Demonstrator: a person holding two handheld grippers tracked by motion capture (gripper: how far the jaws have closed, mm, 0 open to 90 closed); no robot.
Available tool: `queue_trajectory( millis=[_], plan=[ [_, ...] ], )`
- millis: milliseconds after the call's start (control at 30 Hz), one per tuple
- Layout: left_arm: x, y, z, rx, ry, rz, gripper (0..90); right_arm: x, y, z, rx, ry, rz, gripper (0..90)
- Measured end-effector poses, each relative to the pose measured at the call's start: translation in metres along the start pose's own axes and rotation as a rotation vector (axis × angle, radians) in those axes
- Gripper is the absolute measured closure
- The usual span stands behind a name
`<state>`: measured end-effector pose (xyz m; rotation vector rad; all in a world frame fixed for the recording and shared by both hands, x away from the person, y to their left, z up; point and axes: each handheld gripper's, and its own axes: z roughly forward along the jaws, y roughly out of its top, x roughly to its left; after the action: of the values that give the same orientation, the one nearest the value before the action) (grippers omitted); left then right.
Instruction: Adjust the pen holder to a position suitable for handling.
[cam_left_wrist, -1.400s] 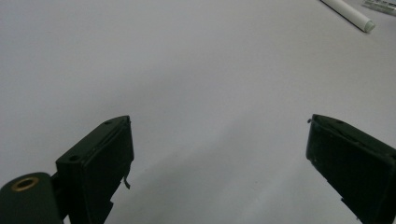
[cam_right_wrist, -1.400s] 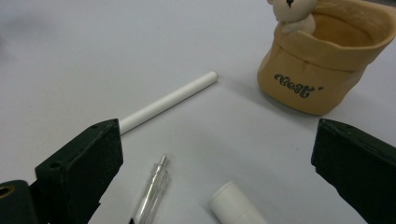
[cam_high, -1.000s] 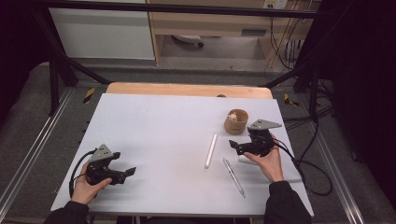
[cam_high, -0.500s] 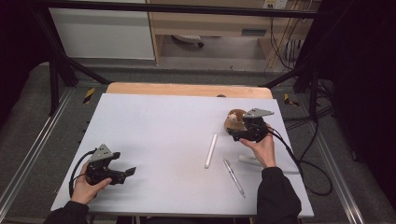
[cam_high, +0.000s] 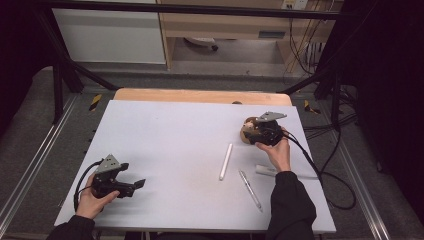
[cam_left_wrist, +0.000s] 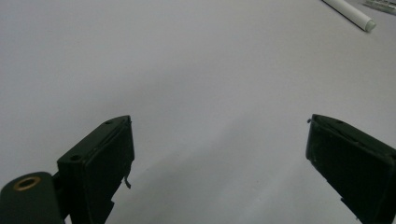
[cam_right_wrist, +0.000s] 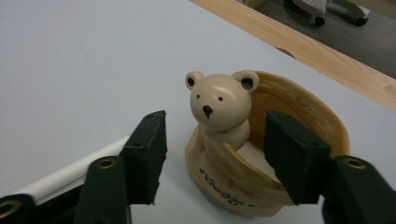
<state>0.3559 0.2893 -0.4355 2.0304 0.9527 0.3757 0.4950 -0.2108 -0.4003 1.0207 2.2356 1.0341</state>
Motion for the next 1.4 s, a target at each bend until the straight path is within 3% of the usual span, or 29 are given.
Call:
queue_trajectory(
  millis=[200, 533, 833, 1400],
  plan=[
    [0.000, 0.000, 0.000, 0.001, 0.000, 0.001, 7.8, -0.004, 0.001, 0.007, 0.020, 0.013, -0.016, 50.9],
    [0.000, 0.000, 0.001, 0.004, -0.001, 0.002, 7.9, -0.007, 0.001, 0.014, 0.005, 0.039, -0.026, 61.0],
    [-0.001, 0.000, 0.000, 0.002, -0.002, 0.005, 8.0, -0.008, 0.000, 0.014, 0.004, 0.034, -0.059, 63.1],
    [0.000, 0.000, 0.000, 0.002, -0.002, 0.003, 8.1, -0.005, 0.001, 0.007, 0.011, 0.004, -0.069, 64.0]
  ],
)
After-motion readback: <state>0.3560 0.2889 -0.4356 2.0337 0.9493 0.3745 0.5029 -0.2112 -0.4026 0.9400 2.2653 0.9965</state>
